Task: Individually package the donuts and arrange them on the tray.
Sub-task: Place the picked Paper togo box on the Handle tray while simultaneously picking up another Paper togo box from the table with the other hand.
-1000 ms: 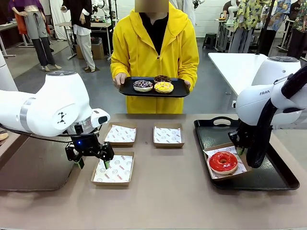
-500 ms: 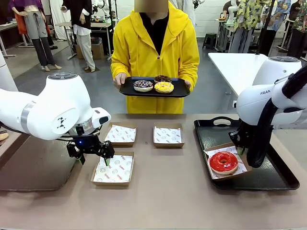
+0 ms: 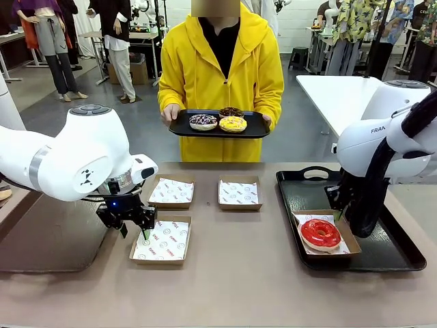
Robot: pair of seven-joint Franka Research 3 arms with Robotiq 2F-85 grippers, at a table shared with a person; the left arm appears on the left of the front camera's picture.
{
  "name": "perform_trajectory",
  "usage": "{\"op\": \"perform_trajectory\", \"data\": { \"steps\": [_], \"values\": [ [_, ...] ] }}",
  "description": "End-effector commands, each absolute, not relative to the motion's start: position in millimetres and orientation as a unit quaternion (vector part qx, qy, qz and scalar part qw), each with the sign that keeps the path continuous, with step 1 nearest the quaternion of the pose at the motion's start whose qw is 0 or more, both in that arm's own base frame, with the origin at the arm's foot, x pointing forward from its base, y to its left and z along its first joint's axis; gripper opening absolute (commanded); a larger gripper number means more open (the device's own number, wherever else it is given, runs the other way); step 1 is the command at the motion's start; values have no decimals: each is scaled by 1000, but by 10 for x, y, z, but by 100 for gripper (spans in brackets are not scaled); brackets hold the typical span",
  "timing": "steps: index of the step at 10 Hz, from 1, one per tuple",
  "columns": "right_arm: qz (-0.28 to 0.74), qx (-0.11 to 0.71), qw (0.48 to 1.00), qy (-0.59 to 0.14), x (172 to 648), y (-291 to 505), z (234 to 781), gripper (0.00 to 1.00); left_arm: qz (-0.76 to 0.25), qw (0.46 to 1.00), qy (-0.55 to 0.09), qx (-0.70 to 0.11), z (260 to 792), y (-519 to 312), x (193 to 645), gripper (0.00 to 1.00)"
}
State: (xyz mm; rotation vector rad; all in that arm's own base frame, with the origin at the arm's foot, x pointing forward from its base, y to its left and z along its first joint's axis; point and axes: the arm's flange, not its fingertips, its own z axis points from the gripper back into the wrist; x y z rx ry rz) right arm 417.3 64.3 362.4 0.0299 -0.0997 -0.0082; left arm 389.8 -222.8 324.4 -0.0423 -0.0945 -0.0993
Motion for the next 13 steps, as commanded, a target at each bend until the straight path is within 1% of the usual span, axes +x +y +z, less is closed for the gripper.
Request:
{"op": "perform_trajectory", "data": {
  "steps": [1,2,3,4,9,10,11,13],
  "values": [
    [4,30,998,-53,4167,617,3607,100,-33,998,-58,-14,3204,-2277,3910,18],
    [2,30,998,-53,4165,613,3609,84,-33,998,-56,-13,3203,-2276,3910,9],
    [2,30,998,-52,4163,612,3611,93,-33,998,-56,-13,3210,-2273,3911,0],
    [2,30,998,-52,4159,613,3616,100,-33,998,-56,-14,3216,-2270,3909,0],
    [-9,41,997,-60,4091,532,3688,100,-38,998,-53,-16,3255,-2266,3905,0],
    [-31,60,995,-67,4031,483,3794,100,-26,999,-39,-7,3323,-2263,3906,0],
    [-65,122,989,-59,3919,356,4016,100,-16,999,-33,-13,3491,-2229,3915,0],
    [-125,252,956,-82,3603,-221,4581,100,-1,998,-59,-30,3920,-2129,3935,0]
  ]
}}
